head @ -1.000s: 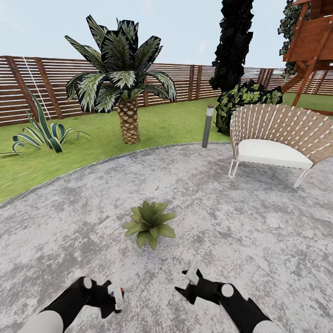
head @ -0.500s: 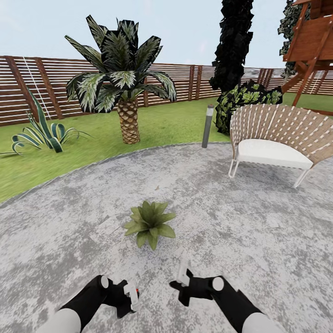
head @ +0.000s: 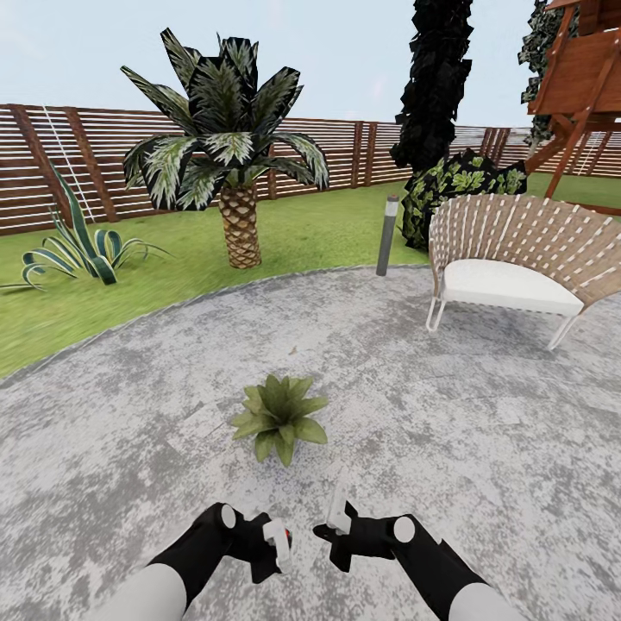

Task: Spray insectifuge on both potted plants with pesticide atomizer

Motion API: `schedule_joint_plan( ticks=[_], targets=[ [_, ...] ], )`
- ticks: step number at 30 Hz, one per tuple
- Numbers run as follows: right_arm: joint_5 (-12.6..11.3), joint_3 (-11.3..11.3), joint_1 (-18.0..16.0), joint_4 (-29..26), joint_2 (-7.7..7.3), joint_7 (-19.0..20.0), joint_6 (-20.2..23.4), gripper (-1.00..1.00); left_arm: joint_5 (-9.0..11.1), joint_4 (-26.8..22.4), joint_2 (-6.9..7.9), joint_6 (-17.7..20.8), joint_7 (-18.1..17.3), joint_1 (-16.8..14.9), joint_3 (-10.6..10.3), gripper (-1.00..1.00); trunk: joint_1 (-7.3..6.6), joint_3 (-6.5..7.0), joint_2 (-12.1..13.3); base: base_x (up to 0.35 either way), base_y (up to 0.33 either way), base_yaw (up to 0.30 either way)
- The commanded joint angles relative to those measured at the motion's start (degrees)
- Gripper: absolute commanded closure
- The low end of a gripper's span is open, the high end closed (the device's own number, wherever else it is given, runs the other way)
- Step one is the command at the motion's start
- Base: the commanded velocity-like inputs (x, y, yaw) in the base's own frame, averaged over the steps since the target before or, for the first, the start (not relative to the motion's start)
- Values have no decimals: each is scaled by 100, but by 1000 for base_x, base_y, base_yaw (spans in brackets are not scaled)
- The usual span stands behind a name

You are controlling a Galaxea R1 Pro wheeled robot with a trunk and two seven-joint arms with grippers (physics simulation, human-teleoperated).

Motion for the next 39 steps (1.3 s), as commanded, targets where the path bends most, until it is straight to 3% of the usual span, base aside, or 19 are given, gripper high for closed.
schedule_joint_plan(
  ticks=[1,6,16,20,24,34,39],
  targets=[
    [59,-6,-2,-5,1,-1,-34,100,-37,-8,-20,-3,-20,-1,-1,100,-1,-5,-2,0,0,0],
    [59,-5,-2,-5,67,-1,-34,100,-29,-4,-110,-23,-13,-1,4,100,-1,-5,-2,0,0,0],
    [59,-7,-2,-5,107,-1,-34,100,-14,5,-141,-81,6,17,17,100,-1,-5,-2,0,0,0],
    [59,-8,-2,-5,107,-1,-34,100,-1,5,-279,-87,13,23,26,100,-1,-5,-2,0,0,0],
    [59,-5,-2,-5,107,-3,-34,100,18,5,-321,-91,22,25,26,100,-1,-5,-2,0,0,0],
    [59,-9,-2,19,107,-5,-36,100,41,14,-335,-230,19,17,28,100,-1,-5,-2,0,0,0],
    [67,-9,-2,22,104,-2,-39,100,16,77,-230,-239,10,17,17,100,-1,-5,-2,0,0,0]
  ],
)
